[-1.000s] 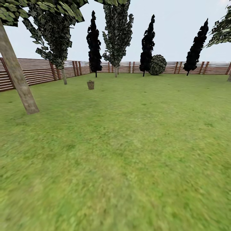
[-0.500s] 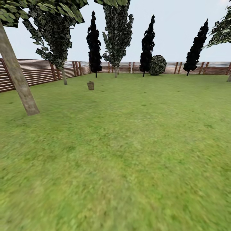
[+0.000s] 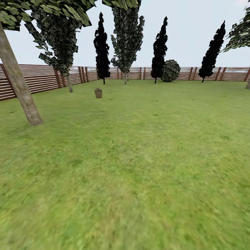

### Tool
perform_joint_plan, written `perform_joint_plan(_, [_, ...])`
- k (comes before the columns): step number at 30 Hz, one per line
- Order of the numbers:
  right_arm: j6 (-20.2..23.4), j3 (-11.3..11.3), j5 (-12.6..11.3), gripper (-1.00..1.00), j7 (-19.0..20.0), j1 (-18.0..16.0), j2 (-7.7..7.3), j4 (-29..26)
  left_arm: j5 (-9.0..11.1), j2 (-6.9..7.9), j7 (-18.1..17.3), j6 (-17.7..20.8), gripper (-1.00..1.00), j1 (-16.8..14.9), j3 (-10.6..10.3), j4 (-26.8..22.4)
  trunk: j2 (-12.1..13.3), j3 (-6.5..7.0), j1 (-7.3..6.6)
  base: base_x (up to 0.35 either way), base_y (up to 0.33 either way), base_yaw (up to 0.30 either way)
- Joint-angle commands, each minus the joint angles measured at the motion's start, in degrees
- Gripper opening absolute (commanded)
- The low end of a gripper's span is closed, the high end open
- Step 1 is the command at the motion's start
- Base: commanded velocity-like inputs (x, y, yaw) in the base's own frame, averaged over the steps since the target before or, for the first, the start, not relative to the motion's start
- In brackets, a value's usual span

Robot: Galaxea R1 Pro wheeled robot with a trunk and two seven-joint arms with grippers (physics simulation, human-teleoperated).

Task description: Take the three Easter eggs out of the wicker basket on the lawn in the garden, then place them on the lawn next to a single tree (choose any tree) so that all three eggs are next to the same tree and none are left in the basket.

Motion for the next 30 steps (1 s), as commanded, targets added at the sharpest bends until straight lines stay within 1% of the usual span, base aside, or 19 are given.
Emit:
perform_joint_plan(1, [-0.2,0.0,-0.4,1.0,0.0,0.0,0.0,0.1,0.0,0.01,0.5,-0.1,1.0,0.0,-0.4,0.1,0.4,0.14,-0.23,0.0,0.0,0.0])
perform_joint_plan(7, [-0.2,0.0,-0.4,1.0,0.0,0.0,0.0,0.1,0.0,-0.09,0.5,-0.1,1.0,0.0,-0.5,0.2,2.8,1.21,-1.55,0.0,0.0,0.0])
perform_joint_plan(14, [-0.1,0.2,-0.4,1.0,0.0,0.0,0.08,0.1,0.1,-0.1,0.5,-0.1,1.0,0.0,-0.4,2.6,5.6,2.47,-3.09,0.0,0.0,0.0])
perform_joint_plan(30, [-0.1,0.1,-0.8,1.0,0.1,0.0,0.08,0.1,0.1,-0.36,0.5,-0.1,1.0,0.0,-0.4,2.9,12.0,5.34,-6.6,0.0,0.0,0.0])
